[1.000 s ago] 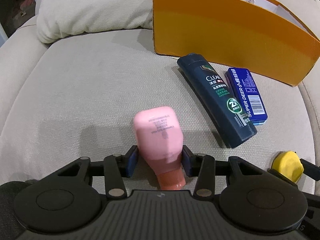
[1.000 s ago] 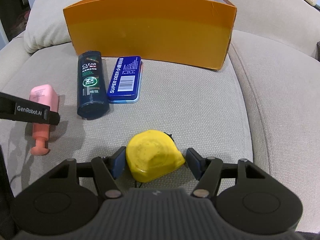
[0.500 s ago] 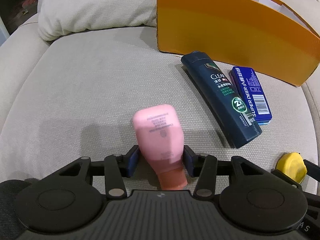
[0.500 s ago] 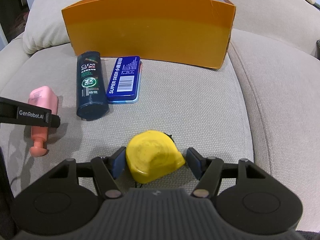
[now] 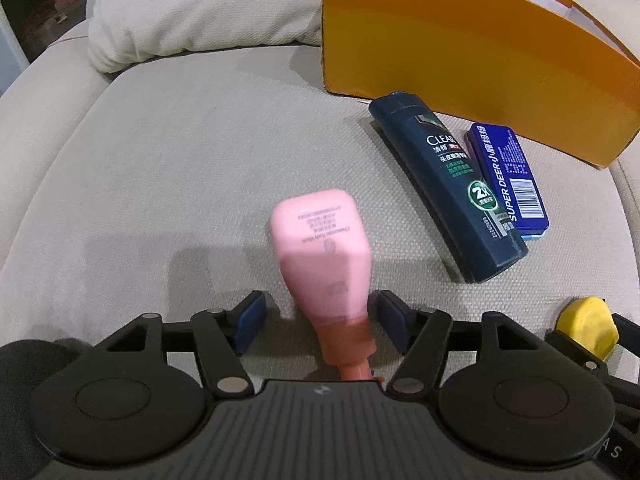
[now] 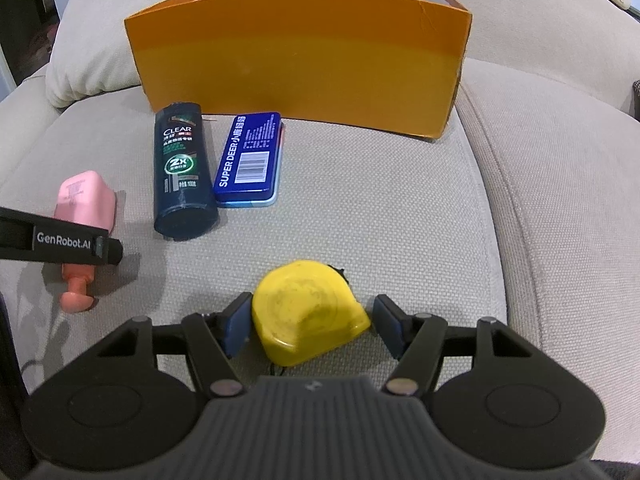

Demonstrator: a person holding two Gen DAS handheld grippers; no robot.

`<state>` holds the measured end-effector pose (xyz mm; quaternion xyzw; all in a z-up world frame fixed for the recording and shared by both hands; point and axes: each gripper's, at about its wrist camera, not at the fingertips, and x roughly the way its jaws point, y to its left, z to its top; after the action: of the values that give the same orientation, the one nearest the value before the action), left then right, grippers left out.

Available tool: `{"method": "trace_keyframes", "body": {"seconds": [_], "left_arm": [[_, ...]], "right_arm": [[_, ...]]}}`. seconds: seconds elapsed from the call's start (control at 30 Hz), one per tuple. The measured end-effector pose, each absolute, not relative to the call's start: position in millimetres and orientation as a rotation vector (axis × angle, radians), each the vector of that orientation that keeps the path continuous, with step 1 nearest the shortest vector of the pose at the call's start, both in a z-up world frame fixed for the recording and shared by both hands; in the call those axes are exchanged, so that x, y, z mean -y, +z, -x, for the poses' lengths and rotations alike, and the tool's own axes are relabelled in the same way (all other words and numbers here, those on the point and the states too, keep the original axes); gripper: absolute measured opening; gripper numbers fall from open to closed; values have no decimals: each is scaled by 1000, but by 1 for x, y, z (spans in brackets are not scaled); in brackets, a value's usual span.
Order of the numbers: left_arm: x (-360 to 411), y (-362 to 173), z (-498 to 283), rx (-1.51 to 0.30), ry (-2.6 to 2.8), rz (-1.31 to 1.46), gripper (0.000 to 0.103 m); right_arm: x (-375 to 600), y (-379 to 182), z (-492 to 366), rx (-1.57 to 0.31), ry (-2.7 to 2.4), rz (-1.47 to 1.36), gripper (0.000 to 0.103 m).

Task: Organize rigid objects
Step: 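Lift the pink lotion bottle with the left tool and the tape measure with the right tool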

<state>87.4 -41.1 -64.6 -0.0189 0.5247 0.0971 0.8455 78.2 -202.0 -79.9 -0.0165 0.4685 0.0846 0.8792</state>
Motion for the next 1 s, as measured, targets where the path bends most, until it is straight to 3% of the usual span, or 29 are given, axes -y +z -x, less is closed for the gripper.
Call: {"method": "trace_keyframes", "body": {"seconds": [0.27,0.37,0.43,0.47,0.5,0.67,1.0], "left_arm": [[40,-65,-85,-1106,191,29,76],[41,-64,-86,-1107,187,40,71],[42,-64,-86,-1107,173,44,62],[43,-63,-85,-1104,154,48,49],[45,-62,-84,-1102,146,46,42],[43,-58,-83,-1106,137,65,30],[31,-50,-81,-1105,103,133,29]], "right_arm": [[199,-81,-78,-979,164,46,67],[198,-81,-78,-979,160,47,67],[198,-80,-78,-979,160,47,67],[198,-80,-78,-979,160,47,67],[198,-80,-78,-980,161,46,65],[197,-76,-75,-963,186,41,59],[196,-67,-71,-911,201,15,59]]}}
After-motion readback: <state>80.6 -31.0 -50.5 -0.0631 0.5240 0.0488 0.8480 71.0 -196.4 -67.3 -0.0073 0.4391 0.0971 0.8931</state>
